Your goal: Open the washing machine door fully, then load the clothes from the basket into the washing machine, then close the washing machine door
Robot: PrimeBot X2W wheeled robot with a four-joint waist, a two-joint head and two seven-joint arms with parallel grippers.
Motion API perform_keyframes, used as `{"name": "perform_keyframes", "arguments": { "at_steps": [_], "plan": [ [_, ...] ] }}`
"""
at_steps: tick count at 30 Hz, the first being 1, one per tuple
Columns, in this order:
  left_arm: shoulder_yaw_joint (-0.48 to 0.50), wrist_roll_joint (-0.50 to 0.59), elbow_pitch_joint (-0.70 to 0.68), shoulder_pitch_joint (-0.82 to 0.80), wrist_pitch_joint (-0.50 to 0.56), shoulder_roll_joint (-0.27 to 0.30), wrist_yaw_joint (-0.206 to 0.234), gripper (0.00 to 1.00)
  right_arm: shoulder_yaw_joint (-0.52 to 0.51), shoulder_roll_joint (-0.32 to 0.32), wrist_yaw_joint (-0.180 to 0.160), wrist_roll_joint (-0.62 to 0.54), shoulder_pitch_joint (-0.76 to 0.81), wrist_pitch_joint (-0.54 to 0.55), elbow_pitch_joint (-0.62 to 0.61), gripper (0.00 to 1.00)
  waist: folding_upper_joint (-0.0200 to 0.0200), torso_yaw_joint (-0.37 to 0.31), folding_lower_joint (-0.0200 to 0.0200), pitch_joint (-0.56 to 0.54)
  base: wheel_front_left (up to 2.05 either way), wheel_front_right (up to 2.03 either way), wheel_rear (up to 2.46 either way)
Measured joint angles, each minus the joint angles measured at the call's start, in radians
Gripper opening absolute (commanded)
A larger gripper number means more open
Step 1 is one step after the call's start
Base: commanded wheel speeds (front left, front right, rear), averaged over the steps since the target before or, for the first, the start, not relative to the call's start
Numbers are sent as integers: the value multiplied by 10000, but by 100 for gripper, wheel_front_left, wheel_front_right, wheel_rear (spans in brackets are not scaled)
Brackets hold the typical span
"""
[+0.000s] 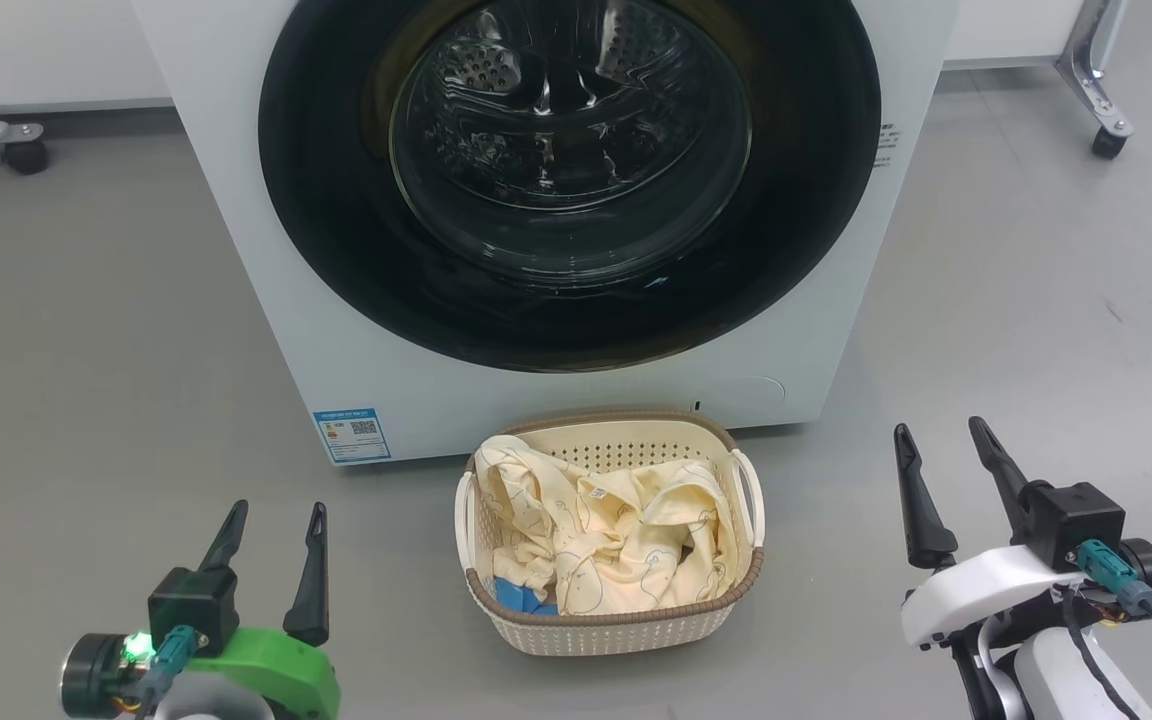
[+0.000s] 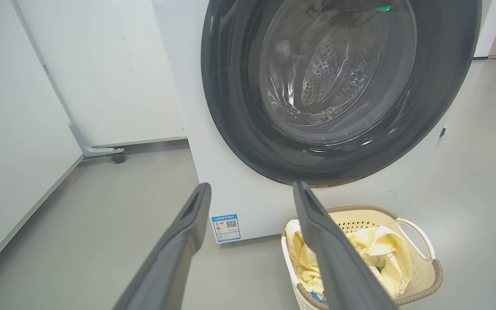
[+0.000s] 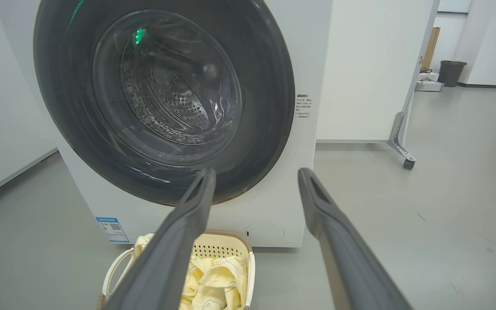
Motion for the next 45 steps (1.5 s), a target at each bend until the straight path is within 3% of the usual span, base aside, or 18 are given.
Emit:
{"name": "perform_keyframes", "arguments": {
  "at_steps": [45],
  "plan": [
    [407, 399, 583, -219, 0, -249, -92, 100, -596, 345, 297, -399, 39, -10, -63, 100, 0, 14, 0, -22, 9, 13, -22]
  ]
}}
